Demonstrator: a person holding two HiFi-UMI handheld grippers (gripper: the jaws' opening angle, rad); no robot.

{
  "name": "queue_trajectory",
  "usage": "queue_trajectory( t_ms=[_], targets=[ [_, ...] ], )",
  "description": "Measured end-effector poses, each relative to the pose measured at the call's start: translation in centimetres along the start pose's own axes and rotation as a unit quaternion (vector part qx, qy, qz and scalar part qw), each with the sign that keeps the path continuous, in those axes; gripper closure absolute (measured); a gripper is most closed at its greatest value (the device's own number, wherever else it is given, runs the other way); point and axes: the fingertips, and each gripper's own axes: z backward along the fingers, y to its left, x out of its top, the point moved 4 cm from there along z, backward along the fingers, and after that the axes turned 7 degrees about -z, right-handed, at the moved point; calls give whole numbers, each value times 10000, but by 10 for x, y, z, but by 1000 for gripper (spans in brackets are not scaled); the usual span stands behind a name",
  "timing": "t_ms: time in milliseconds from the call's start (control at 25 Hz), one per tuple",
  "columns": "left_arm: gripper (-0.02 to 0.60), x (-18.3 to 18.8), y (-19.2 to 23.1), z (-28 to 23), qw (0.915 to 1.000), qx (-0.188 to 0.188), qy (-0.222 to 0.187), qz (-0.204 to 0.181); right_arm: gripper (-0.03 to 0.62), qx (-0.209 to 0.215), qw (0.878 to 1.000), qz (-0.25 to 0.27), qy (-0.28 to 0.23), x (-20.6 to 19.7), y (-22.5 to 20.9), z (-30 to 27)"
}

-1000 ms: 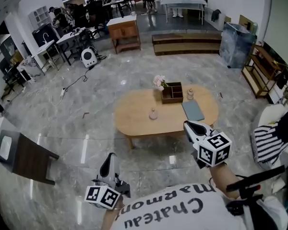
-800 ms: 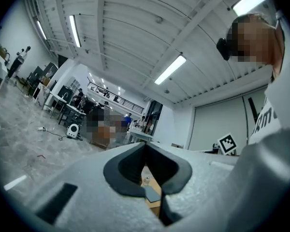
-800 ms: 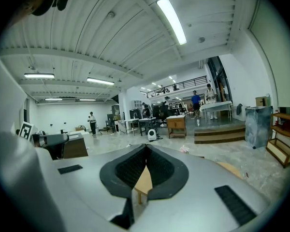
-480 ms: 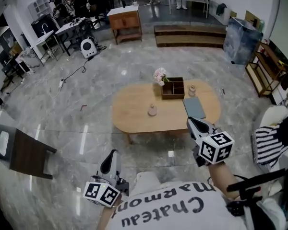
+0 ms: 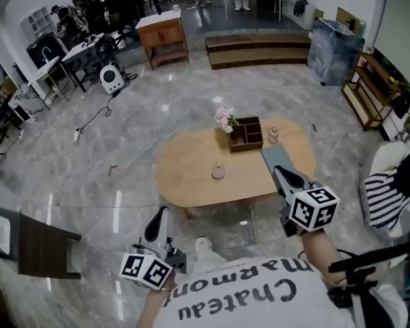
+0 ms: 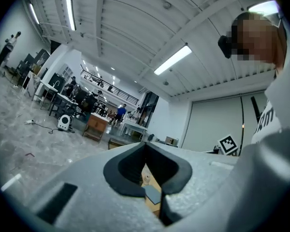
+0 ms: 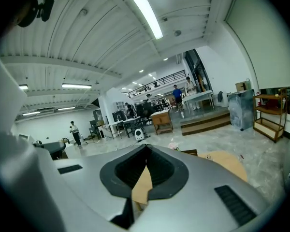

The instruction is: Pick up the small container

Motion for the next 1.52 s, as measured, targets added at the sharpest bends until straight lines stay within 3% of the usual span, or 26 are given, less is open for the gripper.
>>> queue_trajectory(
  t_ms=[200, 480, 800, 1040, 1240, 1520],
  targets=[
    [568, 18, 43, -39, 9995, -292, -15, -80, 586, -247, 9995, -13, -183, 16, 9, -43],
    [568, 42, 117, -92, 9992, -263, 275, -80, 586, -580, 9972, -226, -418, 40, 24, -100],
    [568, 60, 191, -143, 9970, -723, 252, -80, 586, -876, 9945, -369, -440, 34, 42, -167],
    [568, 47, 237, -160, 9962, -744, 445, 64, 586, -1035, 9940, -283, -217, 15, 55, -200],
    [568, 24, 249, -172, 9945, -777, 683, 181, 586, -1157, 9921, -482, 35, -6, 47, -218],
    [568, -18, 246, -184, 9845, -1191, 1201, 455, 586, -622, 9917, -1124, -28, -42, 42, -239]
  ],
)
